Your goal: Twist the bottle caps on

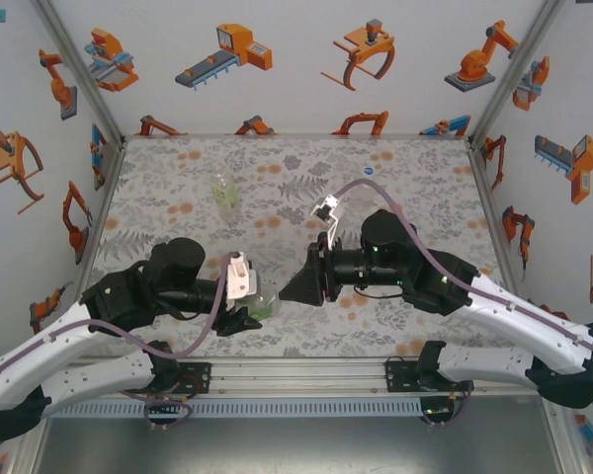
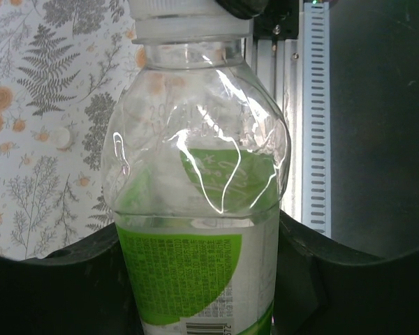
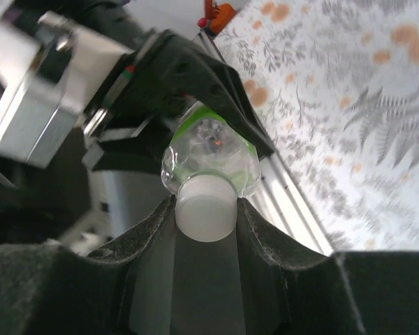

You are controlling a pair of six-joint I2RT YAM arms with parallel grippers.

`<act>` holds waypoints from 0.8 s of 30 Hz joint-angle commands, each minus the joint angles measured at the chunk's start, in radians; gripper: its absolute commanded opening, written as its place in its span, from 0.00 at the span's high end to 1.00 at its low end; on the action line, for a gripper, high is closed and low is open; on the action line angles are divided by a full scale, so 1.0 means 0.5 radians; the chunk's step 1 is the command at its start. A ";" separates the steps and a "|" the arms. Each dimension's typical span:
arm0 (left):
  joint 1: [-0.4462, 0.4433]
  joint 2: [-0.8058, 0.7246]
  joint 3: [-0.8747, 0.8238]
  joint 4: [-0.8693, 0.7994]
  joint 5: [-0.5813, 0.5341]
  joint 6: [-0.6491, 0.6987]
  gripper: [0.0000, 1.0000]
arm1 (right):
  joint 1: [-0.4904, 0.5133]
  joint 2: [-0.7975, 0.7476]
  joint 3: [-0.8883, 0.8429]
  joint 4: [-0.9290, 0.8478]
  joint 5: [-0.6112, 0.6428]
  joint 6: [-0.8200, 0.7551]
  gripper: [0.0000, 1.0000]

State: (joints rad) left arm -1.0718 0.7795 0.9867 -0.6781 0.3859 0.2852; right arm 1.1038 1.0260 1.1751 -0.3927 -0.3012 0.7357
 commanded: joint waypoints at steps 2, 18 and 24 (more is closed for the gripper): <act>-0.013 0.019 0.033 0.087 0.019 0.054 1.00 | -0.002 0.048 0.021 -0.258 0.357 1.064 1.00; -0.012 0.004 0.018 0.117 -0.146 0.020 0.53 | 0.006 0.110 0.091 -0.393 0.449 1.374 1.00; -0.013 -0.029 0.006 0.112 -0.219 0.000 0.21 | -0.003 0.145 0.123 -0.496 0.534 1.227 1.00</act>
State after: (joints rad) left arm -1.0737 0.7845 0.9863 -0.6689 0.2832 0.2855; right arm 1.1072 1.0847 1.2152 -0.5861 -0.0826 1.3880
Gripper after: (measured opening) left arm 0.767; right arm 0.358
